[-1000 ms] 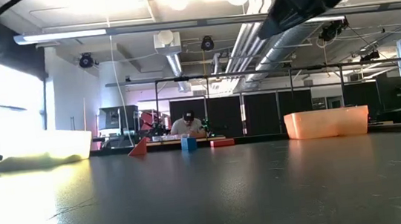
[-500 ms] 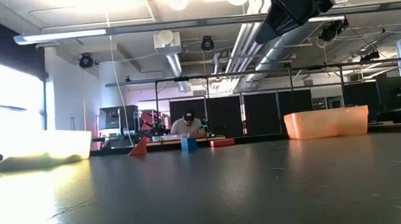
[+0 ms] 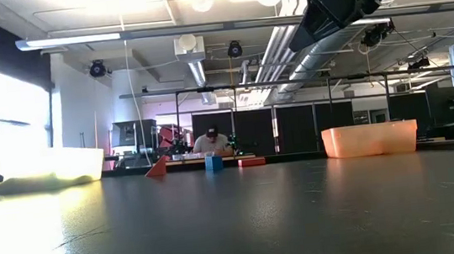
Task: Sort blocks by size
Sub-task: Put the yellow square block into the blue bin
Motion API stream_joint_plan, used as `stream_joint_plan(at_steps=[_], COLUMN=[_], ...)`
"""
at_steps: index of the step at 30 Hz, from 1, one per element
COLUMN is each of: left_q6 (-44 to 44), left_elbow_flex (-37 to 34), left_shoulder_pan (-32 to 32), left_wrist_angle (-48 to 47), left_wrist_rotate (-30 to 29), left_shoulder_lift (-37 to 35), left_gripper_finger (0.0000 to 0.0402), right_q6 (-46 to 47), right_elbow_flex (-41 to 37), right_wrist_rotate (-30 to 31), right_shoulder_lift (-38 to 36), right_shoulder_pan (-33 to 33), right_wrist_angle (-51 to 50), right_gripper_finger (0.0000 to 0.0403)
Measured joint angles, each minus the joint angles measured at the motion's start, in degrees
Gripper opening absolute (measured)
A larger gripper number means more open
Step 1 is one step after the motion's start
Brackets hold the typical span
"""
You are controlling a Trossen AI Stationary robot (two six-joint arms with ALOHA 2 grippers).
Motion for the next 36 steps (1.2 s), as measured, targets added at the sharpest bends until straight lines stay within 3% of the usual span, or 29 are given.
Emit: stream_joint_plan(at_steps=[5, 10, 11, 13, 15, 16, 18, 20, 22, 25, 30, 36], left_q6=[1.1, 10.7, 13.0, 18.7, 26.1, 31.5, 45.3, 60.0, 73.0, 84.5, 84.4, 77.3], left_elbow_flex=[-1.3, -0.9, -0.6, -0.4, -1.3, -2.1, -4.0, -7.0, -9.6, -11.1, -8.6, -3.7], left_shoulder_pan=[0.0, 1.2, 2.0, 4.6, 7.7, 9.5, 14.3, 20.1, 25.9, 34.7, 46.7, 51.3], left_wrist_angle=[2.7, 4.7, 5.5, 9.7, 14.0, 18.2, 35.4, 53.2, 71.4, 92.3, 103.8, 107.9], left_wrist_rotate=[-0.6, -5.6, -8.3, -20.1, -28.4, -30.6, -31.2, -29.6, -23.4, -13.2, 4.3, 9.6], left_shoulder_lift=[-0.2, -0.2, -0.1, 0.1, 0.1, 0.0, 0.3, 0.2, 1.8, 4.5, 11.1, 18.9], left_gripper_finger=[0.0179, 0.0119, 0.0106, 0.0099, 0.0099, 0.0099, 0.0099, 0.0099, 0.0099, 0.0099, 0.0099, 0.0099], right_q6=[0.0, -0.3, -0.7, -1.0, -1.3, -1.6, -3.5, -6.7, -10.2, -16.0, -33.6, -61.1], right_elbow_flex=[0.0, 0.0, 0.0, 0.0, 0.0, 0.0, 0.0, 0.0, 0.0, 0.0, 0.0, 0.1], right_wrist_rotate=[-0.2, -2.8, -3.7, -5.3, -6.8, -7.4, -8.7, -9.0, -9.1, -9.8, -10.2, -11.3], right_shoulder_lift=[0.0, 0.0, 0.0, 0.0, 0.0, 0.0, 0.1, 0.7, 1.5, 3.0, 5.6, 6.7], right_shoulder_pan=[0.0, 0.0, 0.0, -0.1, -0.3, -0.4, -0.4, -0.4, 0.0, 0.4, 0.3, -2.3], right_wrist_angle=[0.4, 0.8, 0.9, 1.0, 1.2, 1.3, 2.1, 4.1, 5.2, 9.5, 22.9, 38.7], right_gripper_finger=[0.0232, 0.0232, 0.0232, 0.0232, 0.0232, 0.0232, 0.0232, 0.0232, 0.0232, 0.0232, 0.0232, 0.0232])
